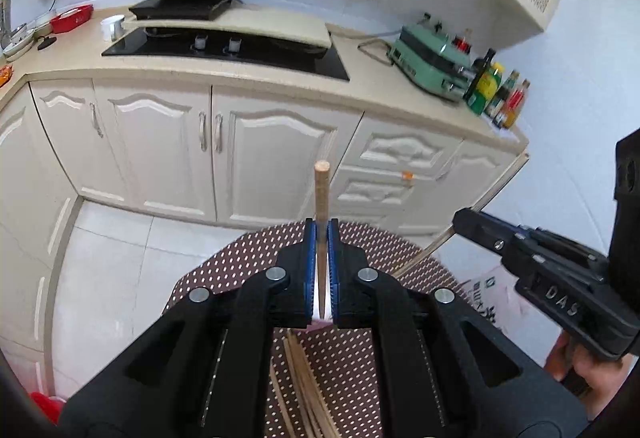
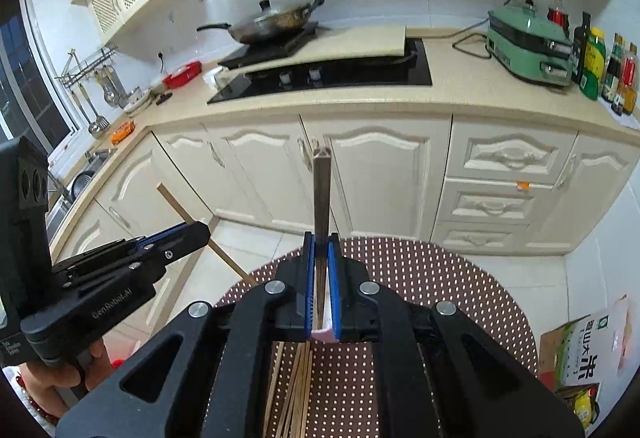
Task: Organize utensils
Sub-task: 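Lift the left gripper's chopstick over the pink cup while the right gripper carries its chopstick there, then open the left gripper to drop its chopstick into the cup while the right gripper releases its own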
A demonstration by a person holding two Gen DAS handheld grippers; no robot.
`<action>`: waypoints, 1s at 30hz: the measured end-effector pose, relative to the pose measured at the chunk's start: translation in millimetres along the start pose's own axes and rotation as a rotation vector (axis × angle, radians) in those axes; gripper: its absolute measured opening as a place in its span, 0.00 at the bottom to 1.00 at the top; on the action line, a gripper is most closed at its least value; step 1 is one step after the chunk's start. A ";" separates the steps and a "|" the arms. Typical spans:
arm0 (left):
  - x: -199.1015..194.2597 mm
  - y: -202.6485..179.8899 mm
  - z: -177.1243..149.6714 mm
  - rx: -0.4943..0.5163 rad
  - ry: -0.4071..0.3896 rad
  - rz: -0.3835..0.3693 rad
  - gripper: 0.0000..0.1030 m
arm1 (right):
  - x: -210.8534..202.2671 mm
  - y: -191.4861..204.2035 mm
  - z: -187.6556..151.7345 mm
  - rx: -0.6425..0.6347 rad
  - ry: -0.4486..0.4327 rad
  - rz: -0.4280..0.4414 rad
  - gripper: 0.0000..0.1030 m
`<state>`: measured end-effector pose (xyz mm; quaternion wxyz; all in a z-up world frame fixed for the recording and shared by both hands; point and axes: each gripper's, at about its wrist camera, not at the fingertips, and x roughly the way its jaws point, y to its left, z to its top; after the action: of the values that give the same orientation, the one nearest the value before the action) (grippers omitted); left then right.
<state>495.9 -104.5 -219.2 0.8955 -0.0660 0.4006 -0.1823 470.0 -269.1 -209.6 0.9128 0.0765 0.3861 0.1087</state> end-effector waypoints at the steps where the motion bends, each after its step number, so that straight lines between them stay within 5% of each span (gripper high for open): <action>1: 3.0 0.9 -3.3 0.004 0.010 0.004 0.06 | 2.4 -2.3 -3.8 0.011 0.011 0.004 0.05; 22: 30.1 12.4 -37.6 -0.007 0.198 0.024 0.10 | 28.8 -9.2 -45.5 0.102 0.167 0.029 0.08; 25: 29.6 11.9 -42.3 -0.009 0.208 0.031 0.32 | 27.7 -8.7 -47.6 0.113 0.169 0.034 0.08; 26: 27.3 12.2 -43.8 -0.006 0.200 0.041 0.54 | 26.9 -8.3 -48.5 0.119 0.170 0.037 0.09; 30: 19.1 15.3 -48.1 -0.010 0.189 0.038 0.58 | 22.1 -8.1 -51.7 0.141 0.165 0.030 0.18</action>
<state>476.1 -96.3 -268.8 0.8566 -0.0455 0.4855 -0.1686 448.8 -268.3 -262.3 0.8687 0.1369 0.4653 0.1008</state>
